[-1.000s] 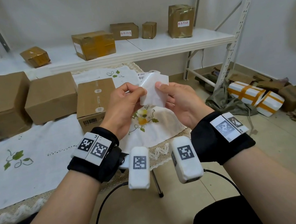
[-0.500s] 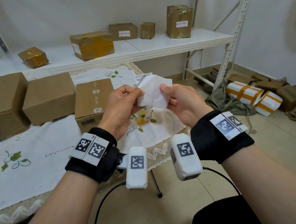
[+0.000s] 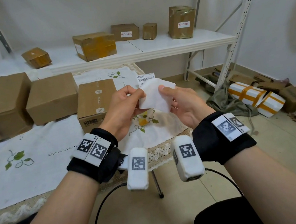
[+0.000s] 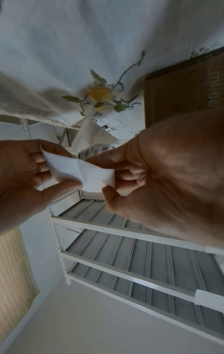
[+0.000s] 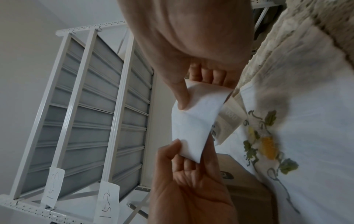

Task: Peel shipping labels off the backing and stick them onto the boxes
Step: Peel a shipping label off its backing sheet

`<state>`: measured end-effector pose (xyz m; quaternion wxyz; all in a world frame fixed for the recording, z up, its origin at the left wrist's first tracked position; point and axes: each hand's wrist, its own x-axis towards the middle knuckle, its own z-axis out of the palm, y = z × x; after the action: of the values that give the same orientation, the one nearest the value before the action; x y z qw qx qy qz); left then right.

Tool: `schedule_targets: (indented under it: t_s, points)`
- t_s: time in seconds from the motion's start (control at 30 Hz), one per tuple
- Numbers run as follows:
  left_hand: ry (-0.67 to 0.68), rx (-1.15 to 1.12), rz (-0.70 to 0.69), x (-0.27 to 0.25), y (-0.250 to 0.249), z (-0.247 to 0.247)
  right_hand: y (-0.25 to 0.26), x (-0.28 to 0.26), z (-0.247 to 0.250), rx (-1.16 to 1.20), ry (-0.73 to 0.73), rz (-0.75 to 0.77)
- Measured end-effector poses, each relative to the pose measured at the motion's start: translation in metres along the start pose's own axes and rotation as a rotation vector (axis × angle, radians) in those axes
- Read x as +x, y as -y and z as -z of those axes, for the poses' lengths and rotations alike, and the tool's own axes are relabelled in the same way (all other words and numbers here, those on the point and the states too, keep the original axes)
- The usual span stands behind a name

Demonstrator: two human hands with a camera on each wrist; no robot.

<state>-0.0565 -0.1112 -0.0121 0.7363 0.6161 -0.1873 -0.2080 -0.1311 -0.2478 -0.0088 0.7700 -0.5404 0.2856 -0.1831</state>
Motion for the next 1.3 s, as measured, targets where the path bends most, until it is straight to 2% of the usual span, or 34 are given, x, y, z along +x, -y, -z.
schedule_targets:
  t_s: [0.5,0.8,1.03,1.3]
  points:
    - [-0.046,-0.112,0.028,0.0052,0.0029,0.0009,0.0018,0.0028,0.0021,0.006,-0.065,-0.063]
    - [-0.059,-0.167,0.044,0.0053,0.0005,0.0004,0.0021,0.0036,0.0009,0.037,-0.083,-0.051]
    - [-0.089,-0.248,0.059,0.007,-0.0019,0.0026,-0.0005,-0.0014,0.0016,-0.012,0.037,-0.037]
    - [-0.076,-0.233,0.069,0.0053,-0.0037,0.002,0.0028,0.0001,0.0002,-0.003,-0.003,-0.01]
